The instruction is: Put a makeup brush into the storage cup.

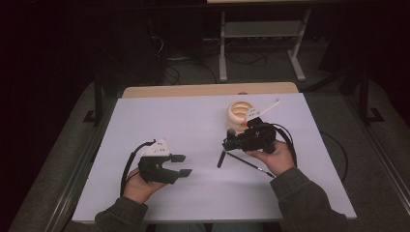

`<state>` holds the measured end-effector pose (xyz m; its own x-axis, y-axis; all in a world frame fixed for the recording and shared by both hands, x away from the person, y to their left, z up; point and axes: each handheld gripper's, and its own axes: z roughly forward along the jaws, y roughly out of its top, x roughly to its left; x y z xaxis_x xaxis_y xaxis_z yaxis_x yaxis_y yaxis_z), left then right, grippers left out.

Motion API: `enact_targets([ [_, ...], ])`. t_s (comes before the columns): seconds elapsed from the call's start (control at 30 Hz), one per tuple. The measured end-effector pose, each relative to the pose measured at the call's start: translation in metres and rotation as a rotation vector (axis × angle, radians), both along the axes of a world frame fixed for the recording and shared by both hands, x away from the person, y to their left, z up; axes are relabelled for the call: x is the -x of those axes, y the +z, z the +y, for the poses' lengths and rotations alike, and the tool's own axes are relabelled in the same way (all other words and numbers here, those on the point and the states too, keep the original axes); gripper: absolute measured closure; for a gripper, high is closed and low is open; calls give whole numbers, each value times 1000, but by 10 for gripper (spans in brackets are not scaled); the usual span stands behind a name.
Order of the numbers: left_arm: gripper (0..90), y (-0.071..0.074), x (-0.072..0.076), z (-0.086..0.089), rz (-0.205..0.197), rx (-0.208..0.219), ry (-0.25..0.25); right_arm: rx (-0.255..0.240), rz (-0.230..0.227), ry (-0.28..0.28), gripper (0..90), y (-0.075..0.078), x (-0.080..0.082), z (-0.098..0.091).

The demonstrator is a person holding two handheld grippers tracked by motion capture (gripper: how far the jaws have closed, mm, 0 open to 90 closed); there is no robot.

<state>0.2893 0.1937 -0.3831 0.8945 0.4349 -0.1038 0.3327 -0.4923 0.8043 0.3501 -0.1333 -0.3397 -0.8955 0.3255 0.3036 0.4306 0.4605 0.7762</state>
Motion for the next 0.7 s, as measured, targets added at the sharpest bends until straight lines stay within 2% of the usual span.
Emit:
enact_targets([
  [0.33,370,-1,0,7,-5,0,26,4,-22,-49,760,15,-9,-15],
  [0.5,364,-2,0,6,-12,-6,21,1,-39,-70,760,24,-16,-24],
  [0.67,365,-5,1,5,9,-7,20,0,-42,-93,760,32,-22,-30],
  [0.7,364,-5,0,6,-2,-12,17,0,-41,-95,760,33,-24,-31],
])
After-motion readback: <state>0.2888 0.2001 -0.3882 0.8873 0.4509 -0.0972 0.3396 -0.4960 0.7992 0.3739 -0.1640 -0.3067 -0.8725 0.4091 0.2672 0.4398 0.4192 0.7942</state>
